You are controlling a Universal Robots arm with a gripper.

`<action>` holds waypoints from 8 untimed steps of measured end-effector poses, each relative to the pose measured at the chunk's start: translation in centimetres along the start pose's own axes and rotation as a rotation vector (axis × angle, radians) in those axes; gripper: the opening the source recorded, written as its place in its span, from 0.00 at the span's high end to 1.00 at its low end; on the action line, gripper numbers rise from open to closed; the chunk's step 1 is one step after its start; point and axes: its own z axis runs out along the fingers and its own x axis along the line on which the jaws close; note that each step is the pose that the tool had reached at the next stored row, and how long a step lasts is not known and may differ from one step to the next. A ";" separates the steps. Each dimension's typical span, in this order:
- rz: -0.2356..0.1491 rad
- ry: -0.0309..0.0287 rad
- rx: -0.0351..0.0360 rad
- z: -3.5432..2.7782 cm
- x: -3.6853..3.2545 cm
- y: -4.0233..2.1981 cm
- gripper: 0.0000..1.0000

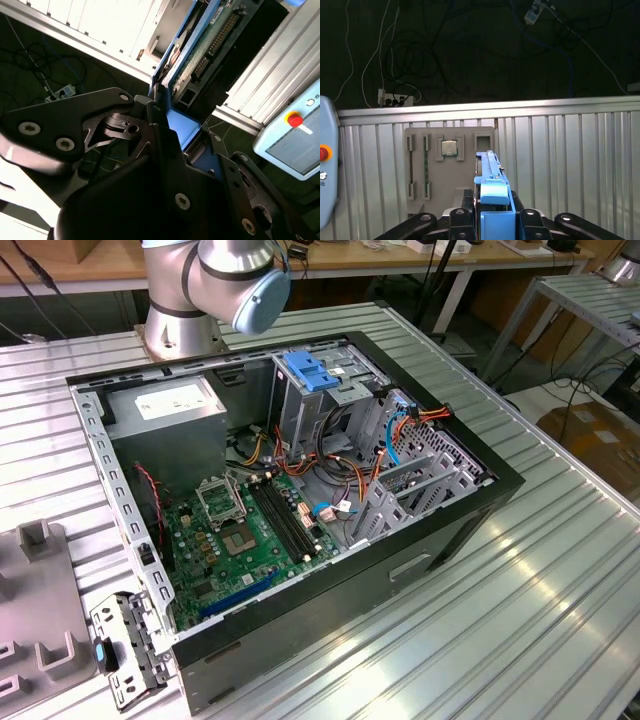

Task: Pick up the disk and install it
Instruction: 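Pick up the disk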

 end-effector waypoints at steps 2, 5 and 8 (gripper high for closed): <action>0.000 0.0000 0.0000 0.01 -0.03 -0.52 0.63; 0.000 0.0000 0.0001 0.03 -0.07 -1.17 0.63; 0.000 0.0000 0.0000 0.03 -0.11 -1.91 0.63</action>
